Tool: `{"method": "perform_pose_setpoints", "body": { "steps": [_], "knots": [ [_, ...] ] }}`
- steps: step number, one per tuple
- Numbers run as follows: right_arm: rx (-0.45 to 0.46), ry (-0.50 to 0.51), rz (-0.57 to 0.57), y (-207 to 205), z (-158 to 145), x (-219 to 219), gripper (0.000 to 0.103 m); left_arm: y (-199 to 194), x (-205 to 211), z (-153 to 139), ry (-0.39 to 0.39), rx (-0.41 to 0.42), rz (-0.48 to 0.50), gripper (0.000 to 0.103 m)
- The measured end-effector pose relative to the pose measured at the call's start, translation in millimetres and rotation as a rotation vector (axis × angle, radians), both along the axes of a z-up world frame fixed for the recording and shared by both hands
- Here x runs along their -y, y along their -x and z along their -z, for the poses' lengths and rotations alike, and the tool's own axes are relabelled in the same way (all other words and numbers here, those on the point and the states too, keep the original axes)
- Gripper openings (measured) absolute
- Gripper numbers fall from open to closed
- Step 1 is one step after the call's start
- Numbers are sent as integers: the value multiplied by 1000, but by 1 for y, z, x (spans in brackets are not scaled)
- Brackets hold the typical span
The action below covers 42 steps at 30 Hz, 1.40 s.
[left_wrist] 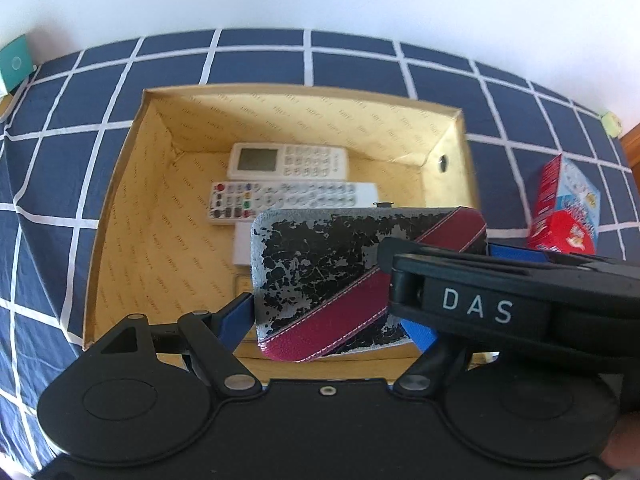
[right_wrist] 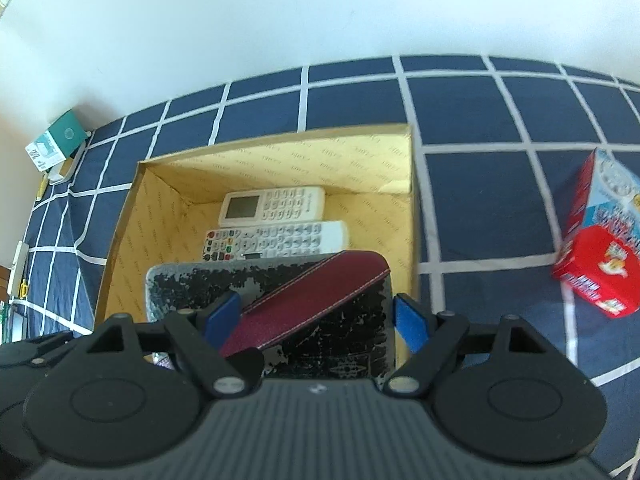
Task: Organize objects
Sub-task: 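Lower the grey-black case into the box beside the remotes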
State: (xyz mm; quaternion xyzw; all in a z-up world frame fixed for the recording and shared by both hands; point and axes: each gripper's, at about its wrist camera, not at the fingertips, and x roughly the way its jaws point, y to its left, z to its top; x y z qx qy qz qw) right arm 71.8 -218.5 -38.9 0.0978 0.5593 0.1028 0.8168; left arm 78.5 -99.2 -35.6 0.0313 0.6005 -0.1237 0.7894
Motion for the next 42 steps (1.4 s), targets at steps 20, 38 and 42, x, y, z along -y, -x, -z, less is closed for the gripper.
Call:
{"method": "perform_pose_setpoints", "body": {
  "steps": [20, 38, 42],
  "knots": [
    [-171, 50, 44, -9, 75, -49, 82, -21, -46, 77, 9, -159, 64, 76],
    [-267, 66, 24, -6, 105, -58, 82, -17, -59, 108, 19, -235, 56, 76],
    [-275, 62, 26, -7, 105, -59, 83, -17, -59, 108, 18, -237, 52, 77]
  ]
}}
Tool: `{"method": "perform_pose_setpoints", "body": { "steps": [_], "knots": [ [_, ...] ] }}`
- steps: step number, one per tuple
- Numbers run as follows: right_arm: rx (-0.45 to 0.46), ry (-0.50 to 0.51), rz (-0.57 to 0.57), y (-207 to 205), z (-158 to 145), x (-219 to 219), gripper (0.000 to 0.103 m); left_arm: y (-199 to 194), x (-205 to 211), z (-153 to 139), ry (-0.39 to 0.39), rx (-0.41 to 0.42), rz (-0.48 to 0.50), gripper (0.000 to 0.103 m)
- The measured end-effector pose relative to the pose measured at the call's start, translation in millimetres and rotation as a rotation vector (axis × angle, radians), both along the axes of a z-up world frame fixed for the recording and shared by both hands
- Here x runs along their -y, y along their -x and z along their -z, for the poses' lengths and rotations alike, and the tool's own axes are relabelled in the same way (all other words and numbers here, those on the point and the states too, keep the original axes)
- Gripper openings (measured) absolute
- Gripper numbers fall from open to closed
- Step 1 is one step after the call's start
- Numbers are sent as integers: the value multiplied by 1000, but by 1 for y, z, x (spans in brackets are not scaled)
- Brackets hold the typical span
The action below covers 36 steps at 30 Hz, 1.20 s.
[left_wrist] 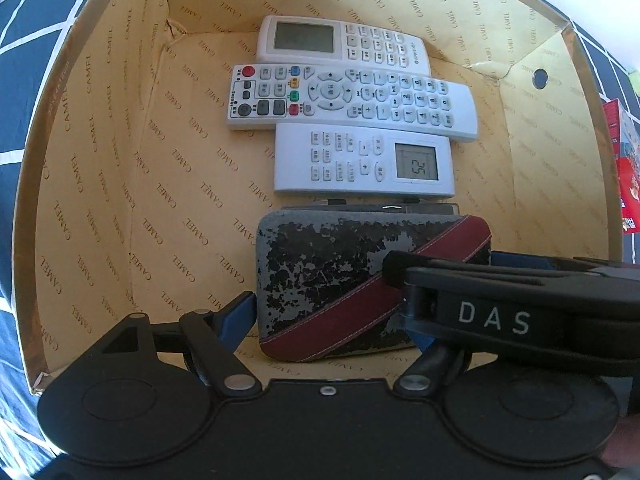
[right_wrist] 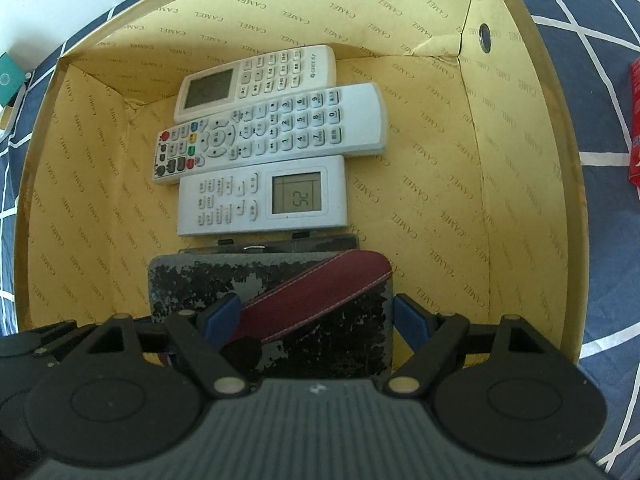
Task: Organize objects
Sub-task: 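Lower the grey-black case into the box beside the remotes, then open the right tool and release the grey-black case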
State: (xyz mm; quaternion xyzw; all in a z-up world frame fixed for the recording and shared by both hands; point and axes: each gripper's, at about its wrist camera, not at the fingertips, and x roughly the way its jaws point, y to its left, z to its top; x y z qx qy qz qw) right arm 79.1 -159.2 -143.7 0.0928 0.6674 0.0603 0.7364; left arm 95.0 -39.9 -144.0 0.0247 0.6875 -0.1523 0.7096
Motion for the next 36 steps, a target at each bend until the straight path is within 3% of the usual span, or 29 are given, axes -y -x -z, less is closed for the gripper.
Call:
{"method": "perform_pose_setpoints", "body": {
  "steps": [10, 22, 28, 31, 36],
  "knots": [
    [12, -6, -1, 2, -7, 0, 83, 3, -1, -14, -3, 26, -21, 78],
    [113, -53, -80, 2, -50, -5, 84, 13, -7, -66, -14, 134, -87, 82],
    [164, -60, -100, 8, -78, 2, 87, 26, -5, -96, -19, 184, -124, 89],
    [189, -63, -102, 14, -91, 11, 90, 34, 0, -107, -18, 206, -136, 98],
    [229, -67, -121, 20, -105, 30, 96, 48, 14, -119, -26, 236, -141, 99]
  ]
}}
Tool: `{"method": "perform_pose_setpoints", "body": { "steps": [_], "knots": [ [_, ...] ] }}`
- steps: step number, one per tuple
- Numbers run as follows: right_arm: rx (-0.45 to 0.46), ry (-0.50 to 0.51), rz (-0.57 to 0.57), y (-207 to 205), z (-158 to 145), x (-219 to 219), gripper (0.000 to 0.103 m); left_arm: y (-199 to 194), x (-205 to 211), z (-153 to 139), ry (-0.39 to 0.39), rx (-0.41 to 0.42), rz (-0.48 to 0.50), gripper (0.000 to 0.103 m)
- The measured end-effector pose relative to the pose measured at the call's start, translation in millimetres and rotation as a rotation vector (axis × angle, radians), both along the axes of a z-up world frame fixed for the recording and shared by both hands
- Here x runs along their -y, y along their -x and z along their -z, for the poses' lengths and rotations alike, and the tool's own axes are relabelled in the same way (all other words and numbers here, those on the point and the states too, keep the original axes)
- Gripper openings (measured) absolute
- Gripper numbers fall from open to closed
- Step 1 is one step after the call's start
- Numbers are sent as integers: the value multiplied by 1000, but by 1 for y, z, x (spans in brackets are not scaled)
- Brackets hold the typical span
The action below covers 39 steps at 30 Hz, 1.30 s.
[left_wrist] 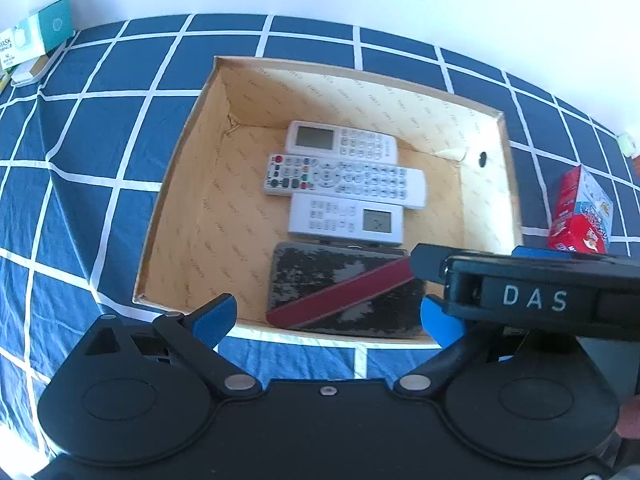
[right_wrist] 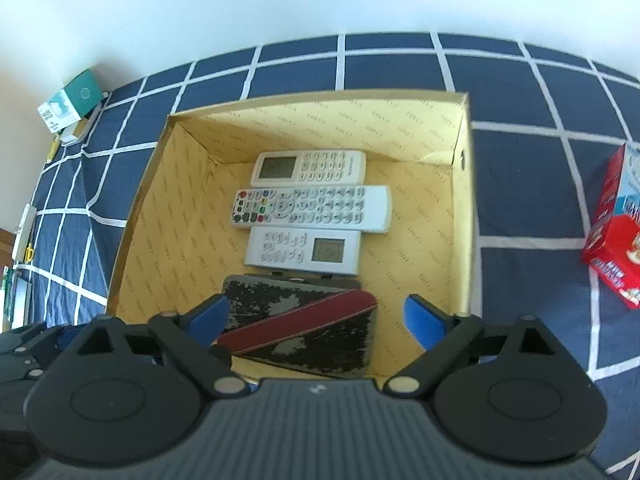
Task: Organize objects
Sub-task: 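Open the right tool and release the grey-black case, then move the right tool out of the box to the red-and-blue detergent box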
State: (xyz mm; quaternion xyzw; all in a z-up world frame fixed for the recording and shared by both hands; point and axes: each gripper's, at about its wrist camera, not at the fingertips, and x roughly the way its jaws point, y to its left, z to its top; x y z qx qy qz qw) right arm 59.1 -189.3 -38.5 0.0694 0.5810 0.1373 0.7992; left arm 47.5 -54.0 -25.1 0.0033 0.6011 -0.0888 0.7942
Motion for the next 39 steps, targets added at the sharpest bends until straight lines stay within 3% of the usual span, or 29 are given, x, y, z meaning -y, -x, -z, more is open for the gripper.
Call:
{"method": "perform_pose_setpoints", "body": {
  "steps": [4, 11, 24, 39],
  "knots": [
    [11, -7, -2, 2, -6, 17, 103, 10, 11, -6, -17, 17, -22, 103],
    [38, -13, 7, 4, -16, 60, 103, 22, 44, -13, -35, 29, -35, 103],
    [45, 33, -23, 7, -22, 185, 103, 51, 146, -12, -29, 24, -65, 103],
    [51, 92, -238, -19, -14, 310, 103, 67, 254, 13, -9, 3, -145, 103]
  ]
}}
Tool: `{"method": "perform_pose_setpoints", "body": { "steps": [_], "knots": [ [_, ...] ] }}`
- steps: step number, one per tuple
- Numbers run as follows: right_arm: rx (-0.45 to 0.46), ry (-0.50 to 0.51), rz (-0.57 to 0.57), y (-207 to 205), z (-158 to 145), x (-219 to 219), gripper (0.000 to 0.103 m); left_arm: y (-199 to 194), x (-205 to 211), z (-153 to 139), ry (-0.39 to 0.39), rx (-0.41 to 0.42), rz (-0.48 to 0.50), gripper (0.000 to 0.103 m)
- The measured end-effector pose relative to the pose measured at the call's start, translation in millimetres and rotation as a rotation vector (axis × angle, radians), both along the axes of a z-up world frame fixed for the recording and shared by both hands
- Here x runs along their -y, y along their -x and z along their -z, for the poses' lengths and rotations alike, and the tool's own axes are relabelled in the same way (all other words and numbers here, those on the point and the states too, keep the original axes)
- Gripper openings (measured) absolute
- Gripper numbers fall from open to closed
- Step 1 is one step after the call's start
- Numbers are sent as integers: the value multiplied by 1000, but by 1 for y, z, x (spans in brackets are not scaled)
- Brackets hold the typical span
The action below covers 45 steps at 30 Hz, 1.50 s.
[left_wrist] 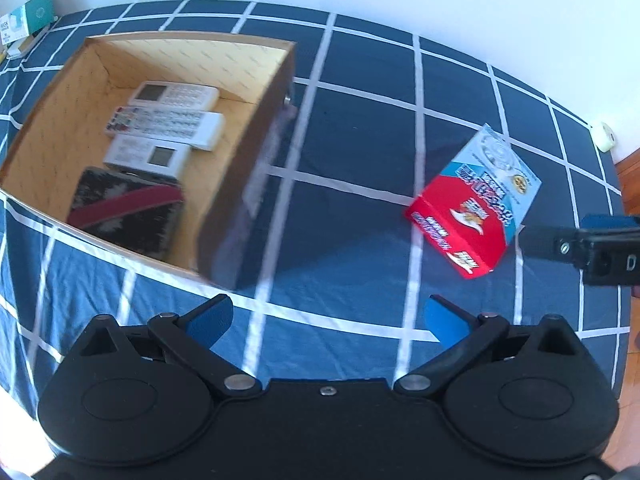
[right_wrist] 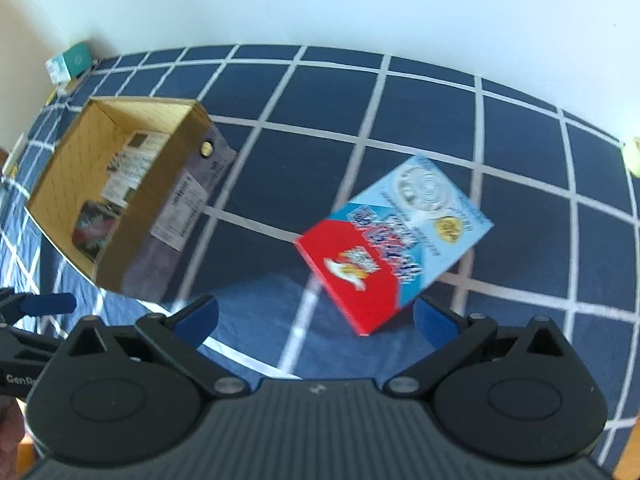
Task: Organize objects
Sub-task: 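Move the right tool out of the box to the red-and-blue detergent box, then close the right tool on the red-and-blue detergent box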
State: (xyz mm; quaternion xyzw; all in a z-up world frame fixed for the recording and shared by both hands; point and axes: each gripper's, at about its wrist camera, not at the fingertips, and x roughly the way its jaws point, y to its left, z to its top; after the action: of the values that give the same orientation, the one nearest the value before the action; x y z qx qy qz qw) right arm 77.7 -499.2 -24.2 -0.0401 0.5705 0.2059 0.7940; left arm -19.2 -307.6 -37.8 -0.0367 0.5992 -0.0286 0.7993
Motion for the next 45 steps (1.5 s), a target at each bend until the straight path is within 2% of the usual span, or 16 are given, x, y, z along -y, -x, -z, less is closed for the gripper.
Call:
{"method": "perform_pose_setpoints", "body": {
  "steps": [8, 16, 25, 34, 45],
  "knots": [
    [-3, 21, -108, -41, 2, 34, 103, -15, 34, 9, -3, -19, -36, 103],
    [-63, 86, -247, -96, 38, 43, 103, -43, 53, 31, -14, -66, -76, 103],
    [-132, 117, -382, -149, 85, 29, 103, -67, 67, 58, -39, -121, -127, 103],
    [-198, 122, -477, -171, 115, 14, 103, -78, 76, 70, -50, -156, -136, 103],
    [-260, 97, -513, -175, 123, 4, 99, -81, 80, 74, -36, -160, -110, 103]
  ]
}}
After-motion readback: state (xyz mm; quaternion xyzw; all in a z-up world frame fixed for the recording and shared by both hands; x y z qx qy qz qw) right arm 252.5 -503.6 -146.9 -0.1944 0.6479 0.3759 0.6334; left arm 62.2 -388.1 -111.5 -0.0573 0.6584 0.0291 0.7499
